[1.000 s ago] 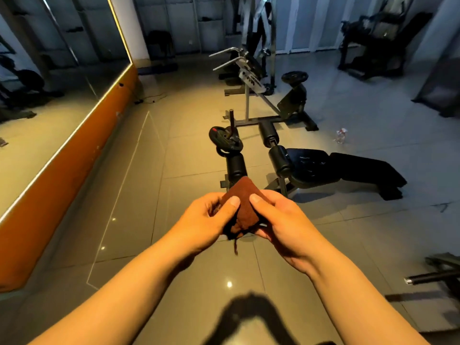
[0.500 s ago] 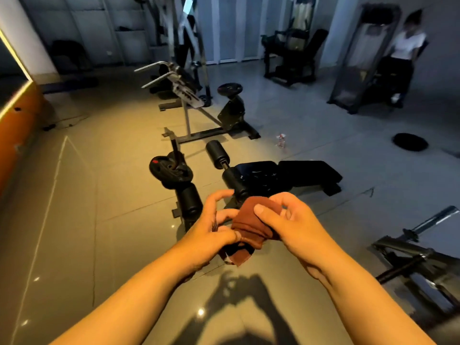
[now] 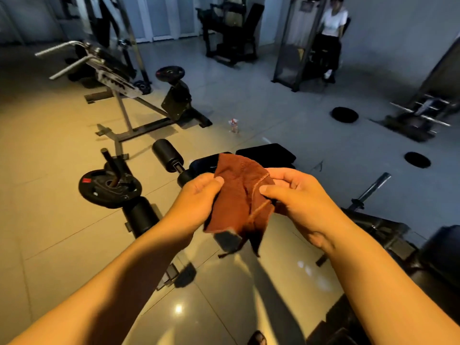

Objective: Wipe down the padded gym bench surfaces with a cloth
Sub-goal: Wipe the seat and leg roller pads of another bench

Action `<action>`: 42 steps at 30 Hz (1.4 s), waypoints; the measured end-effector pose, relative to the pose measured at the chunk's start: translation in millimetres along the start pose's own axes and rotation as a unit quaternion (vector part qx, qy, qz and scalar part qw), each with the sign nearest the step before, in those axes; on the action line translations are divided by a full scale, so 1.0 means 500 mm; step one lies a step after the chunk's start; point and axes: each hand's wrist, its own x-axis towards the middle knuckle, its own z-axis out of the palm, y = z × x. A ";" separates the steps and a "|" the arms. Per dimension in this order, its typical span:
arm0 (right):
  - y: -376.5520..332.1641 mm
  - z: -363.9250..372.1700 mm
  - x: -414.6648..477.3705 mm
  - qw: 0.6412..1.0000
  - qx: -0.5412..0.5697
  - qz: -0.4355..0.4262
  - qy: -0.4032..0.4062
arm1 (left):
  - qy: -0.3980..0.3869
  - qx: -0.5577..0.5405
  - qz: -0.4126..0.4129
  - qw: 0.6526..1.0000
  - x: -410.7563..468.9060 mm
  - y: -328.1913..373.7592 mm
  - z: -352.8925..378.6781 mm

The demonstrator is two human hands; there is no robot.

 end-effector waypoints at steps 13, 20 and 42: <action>-0.019 -0.313 0.216 0.991 0.115 0.037 -0.061 | 0.006 -0.037 -0.065 0.997 0.291 0.082 0.242; -0.075 -0.375 0.324 0.998 0.022 -0.049 -0.030 | -0.162 0.110 -0.024 0.980 0.375 0.104 0.348; -0.138 -0.458 0.863 0.941 -0.267 0.030 -0.207 | -0.003 -0.142 -0.065 0.988 0.898 0.199 0.327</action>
